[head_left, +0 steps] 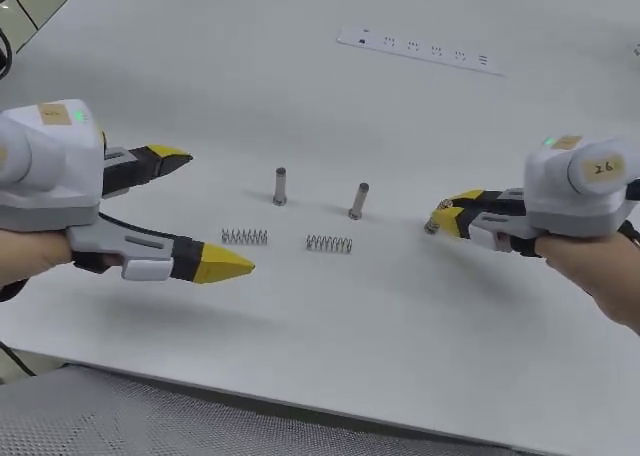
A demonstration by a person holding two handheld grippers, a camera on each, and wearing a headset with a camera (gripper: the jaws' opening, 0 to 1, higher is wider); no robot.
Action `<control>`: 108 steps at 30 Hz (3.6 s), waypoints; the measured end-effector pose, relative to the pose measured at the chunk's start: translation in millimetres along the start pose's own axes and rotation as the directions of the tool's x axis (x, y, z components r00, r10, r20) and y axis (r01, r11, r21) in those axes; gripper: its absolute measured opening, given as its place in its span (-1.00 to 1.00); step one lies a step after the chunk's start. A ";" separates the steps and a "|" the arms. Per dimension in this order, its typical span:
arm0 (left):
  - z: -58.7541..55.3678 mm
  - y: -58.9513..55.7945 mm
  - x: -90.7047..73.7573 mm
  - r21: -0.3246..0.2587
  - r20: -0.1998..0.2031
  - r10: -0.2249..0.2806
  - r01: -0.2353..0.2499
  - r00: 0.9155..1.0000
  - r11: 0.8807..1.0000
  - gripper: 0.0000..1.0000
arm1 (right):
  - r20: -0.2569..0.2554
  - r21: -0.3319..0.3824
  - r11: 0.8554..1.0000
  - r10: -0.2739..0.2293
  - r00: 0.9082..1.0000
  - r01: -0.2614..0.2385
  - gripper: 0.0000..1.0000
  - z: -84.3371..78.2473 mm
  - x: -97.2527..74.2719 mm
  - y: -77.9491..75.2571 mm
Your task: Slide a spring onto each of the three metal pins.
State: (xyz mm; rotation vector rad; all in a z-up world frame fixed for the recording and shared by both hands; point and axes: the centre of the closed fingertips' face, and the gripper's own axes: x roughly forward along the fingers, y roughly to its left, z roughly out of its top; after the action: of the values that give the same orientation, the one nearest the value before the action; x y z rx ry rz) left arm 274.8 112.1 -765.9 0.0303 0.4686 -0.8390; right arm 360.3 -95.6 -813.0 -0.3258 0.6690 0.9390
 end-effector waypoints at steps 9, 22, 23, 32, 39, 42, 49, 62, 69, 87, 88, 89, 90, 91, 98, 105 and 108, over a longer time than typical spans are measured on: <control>-0.1 0.3 -0.4 -0.007 0.003 0.001 -0.001 1.000 1.000 0.92 | 0.011 -0.005 1.000 0.005 1.000 -0.005 -0.58 -1.5 -0.5 5.0; 2.7 -1.6 0.4 -0.007 0.004 -0.001 0.001 1.000 1.000 0.91 | 0.029 0.022 1.000 0.006 1.000 -0.007 -0.40 -2.9 -9.1 8.1; 2.8 -2.1 0.4 -0.009 0.005 -0.003 0.003 1.000 1.000 0.92 | 0.029 0.019 1.000 0.003 1.000 -0.003 -0.40 -3.3 -9.9 8.2; 3.5 -1.0 -2.4 -0.006 0.004 0.002 -0.002 1.000 1.000 0.92 | 0.021 0.020 1.000 0.019 1.000 -0.019 -0.33 -7.9 -16.5 13.0; 2.9 -0.8 -3.0 -0.008 0.004 0.002 -0.002 1.000 1.000 0.93 | 0.010 0.009 1.000 0.027 1.000 -0.027 -0.27 -15.8 -23.8 18.2; 2.8 0.2 -3.0 -0.006 0.003 0.005 -0.005 1.000 1.000 0.93 | 0.007 0.004 0.999 0.032 0.999 -0.032 -0.25 -17.8 -25.9 20.0; 3.7 0.2 -2.8 -0.006 0.004 0.005 -0.005 1.000 1.000 0.93 | 0.003 -0.003 0.999 0.048 0.999 -0.048 -0.25 -20.4 -31.0 26.2; 1.6 0.3 -5.3 -0.015 0.000 0.007 -0.007 1.000 1.000 0.93 | -0.009 -0.013 0.995 0.100 0.995 -0.100 -0.27 -32.0 -36.5 45.8; 4.2 -1.8 -4.0 -0.015 0.004 0.003 -0.003 1.000 1.000 0.93 | -0.014 -0.014 0.994 0.109 0.994 -0.109 -0.28 -34.3 -37.5 47.3; 2.1 0.8 -4.9 -0.016 -0.006 0.004 -0.004 1.000 1.000 0.92 | -0.029 -0.110 0.980 0.163 0.986 -0.165 -0.31 -12.0 -22.1 61.7; 1.3 0.5 -4.9 -0.017 -0.006 0.004 -0.004 1.000 1.000 0.93 | -0.028 -0.117 0.977 0.175 0.984 -0.177 -0.31 -9.6 -20.3 65.5; 1.0 0.2 -5.0 -0.020 -0.006 0.003 -0.003 1.000 1.000 0.93 | -0.028 -0.122 0.976 0.180 0.983 -0.182 -0.31 -8.7 -19.3 66.7; 0.6 -0.1 -5.0 -0.020 -0.006 0.003 -0.003 1.000 1.000 0.93 | -0.032 -0.135 0.973 0.184 0.982 -0.187 -0.31 -6.8 -17.5 68.6; 0.5 -0.3 -5.0 -0.020 -0.006 0.002 -0.002 1.000 1.000 0.93 | -0.034 -0.147 0.970 0.189 0.981 -0.192 -0.31 -5.0 -15.9 70.5; 0.4 -0.5 -5.0 -0.021 -0.004 0.002 -0.002 1.000 1.000 0.93 | -0.029 -0.201 0.953 0.227 0.973 -0.229 -0.32 14.7 -2.6 88.7; -0.9 0.0 -6.4 -0.023 -0.003 0.005 -0.005 1.000 1.000 0.93 | -0.048 -0.259 0.926 0.271 0.961 -0.274 -0.36 26.1 9.7 104.8; -1.6 -0.3 -6.5 -0.025 -0.004 0.004 -0.004 1.000 1.000 0.93 | -0.060 -0.285 0.915 0.280 0.958 -0.285 -0.36 28.2 13.5 110.1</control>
State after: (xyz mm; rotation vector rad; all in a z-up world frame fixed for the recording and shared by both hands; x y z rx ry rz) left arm 270.2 116.7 -764.6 0.0101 0.4820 -0.8294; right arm 285.7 -10.1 -797.8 -0.5088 0.6031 1.3195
